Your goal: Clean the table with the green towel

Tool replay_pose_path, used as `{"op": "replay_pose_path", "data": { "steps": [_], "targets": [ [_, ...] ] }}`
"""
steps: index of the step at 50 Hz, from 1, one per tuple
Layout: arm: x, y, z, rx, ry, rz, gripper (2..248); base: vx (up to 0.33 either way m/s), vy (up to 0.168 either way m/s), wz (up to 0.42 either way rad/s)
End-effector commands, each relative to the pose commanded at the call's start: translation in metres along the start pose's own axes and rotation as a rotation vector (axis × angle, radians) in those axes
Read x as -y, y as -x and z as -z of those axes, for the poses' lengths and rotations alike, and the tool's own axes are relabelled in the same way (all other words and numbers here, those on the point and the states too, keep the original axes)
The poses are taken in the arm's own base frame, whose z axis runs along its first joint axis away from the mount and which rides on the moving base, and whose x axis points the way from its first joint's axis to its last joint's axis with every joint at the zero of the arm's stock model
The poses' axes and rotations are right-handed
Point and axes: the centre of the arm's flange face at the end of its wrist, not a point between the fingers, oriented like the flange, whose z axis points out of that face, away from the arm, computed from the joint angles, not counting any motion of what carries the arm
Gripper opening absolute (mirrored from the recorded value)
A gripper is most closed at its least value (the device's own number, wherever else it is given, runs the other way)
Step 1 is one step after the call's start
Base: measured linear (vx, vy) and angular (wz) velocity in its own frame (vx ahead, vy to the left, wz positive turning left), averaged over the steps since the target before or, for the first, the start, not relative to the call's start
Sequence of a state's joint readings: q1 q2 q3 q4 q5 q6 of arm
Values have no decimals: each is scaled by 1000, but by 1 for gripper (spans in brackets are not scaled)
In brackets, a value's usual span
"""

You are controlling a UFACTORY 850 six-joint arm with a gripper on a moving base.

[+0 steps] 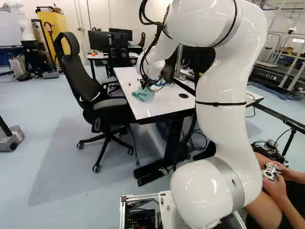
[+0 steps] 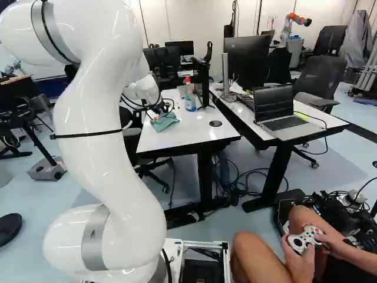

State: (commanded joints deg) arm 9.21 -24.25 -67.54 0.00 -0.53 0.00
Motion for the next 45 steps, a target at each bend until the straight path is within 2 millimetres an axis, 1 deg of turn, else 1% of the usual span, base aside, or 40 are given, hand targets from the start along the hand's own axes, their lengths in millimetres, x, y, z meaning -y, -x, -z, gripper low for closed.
{"op": "replay_pose_path", "data": {
  "steps": [20,45],
  "targets": [
    [15,0,29,46,-17,19,39,0,0,0],
    [34,11,75,108,-39,47,39,0,0,0]
  ]
}}
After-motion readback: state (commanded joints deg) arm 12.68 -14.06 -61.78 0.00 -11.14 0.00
